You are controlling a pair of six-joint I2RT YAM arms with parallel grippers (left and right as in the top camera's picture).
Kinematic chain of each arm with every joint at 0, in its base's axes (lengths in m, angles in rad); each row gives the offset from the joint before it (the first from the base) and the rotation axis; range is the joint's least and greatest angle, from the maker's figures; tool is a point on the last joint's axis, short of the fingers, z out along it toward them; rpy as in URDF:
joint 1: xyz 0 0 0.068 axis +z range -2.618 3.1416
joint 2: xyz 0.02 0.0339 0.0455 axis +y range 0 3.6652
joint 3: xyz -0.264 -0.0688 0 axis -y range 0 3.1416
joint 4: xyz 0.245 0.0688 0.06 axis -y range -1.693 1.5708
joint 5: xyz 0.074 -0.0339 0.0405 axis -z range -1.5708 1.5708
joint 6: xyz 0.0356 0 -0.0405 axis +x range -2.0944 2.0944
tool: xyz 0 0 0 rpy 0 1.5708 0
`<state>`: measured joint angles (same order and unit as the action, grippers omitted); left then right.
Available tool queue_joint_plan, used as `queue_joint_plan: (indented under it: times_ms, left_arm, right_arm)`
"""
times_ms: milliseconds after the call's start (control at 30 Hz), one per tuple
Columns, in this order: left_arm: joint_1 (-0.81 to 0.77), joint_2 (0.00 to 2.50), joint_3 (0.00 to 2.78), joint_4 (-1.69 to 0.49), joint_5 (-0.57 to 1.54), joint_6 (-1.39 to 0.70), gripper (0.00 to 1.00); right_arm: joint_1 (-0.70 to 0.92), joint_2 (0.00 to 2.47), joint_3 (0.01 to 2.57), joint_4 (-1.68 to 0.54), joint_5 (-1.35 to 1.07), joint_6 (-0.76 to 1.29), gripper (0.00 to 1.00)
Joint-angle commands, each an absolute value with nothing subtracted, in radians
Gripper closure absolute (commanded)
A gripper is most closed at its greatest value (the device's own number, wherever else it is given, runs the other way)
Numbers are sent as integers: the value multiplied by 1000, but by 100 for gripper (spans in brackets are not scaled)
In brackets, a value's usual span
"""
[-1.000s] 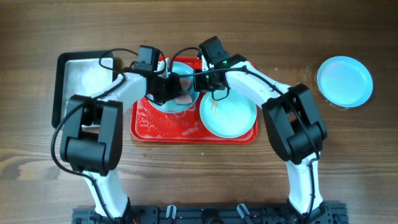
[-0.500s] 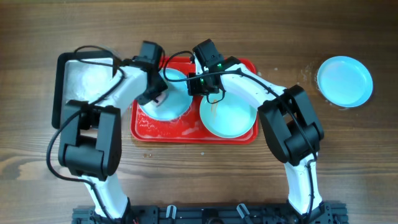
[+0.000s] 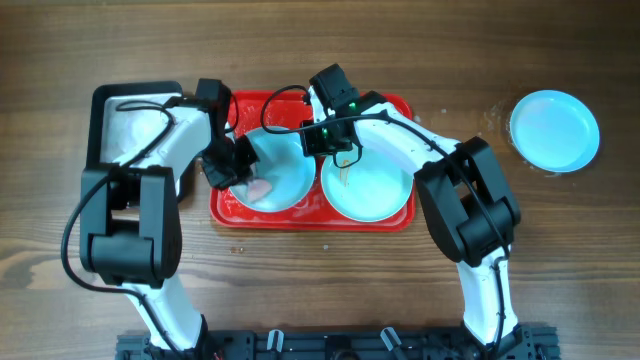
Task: Clean dirty plates on tray and stack at the side
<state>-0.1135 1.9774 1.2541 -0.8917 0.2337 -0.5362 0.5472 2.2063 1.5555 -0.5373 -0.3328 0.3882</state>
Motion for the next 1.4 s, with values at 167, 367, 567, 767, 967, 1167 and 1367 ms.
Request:
queue_joint_plan:
  times_ms: [167, 367, 567, 767, 967, 1167, 1367]
  left_arm:
    - [-292, 2077, 1240, -633, -271, -592, 96]
    - [-262, 2014, 1607, -1023, 72, -407, 96]
    - [-186, 2012, 1617, -1073, -38, -412, 96]
    - [-206, 2075, 1274, -751, 7, -411, 96]
    - [-181, 2081, 1253, -900, 314, -316, 96]
    - [-63, 2080, 1428, -1148, 481, -156, 96]
    - [-114, 2153, 1421, -944, 151, -333, 96]
  right_arm:
    - [539, 2228, 1560, -534, -293, 422, 96]
    - [539, 2228, 1560, -533, -294, 422, 96]
    - [539, 2228, 1560, -535, -294, 421, 96]
    - [539, 2228, 1560, -535, -297, 422, 96]
    - [539, 2228, 1560, -535, -297, 421, 96]
    - [539, 2228, 1560, -535, -297, 422, 96]
    - [539, 2228, 1560, -535, -300, 421, 96]
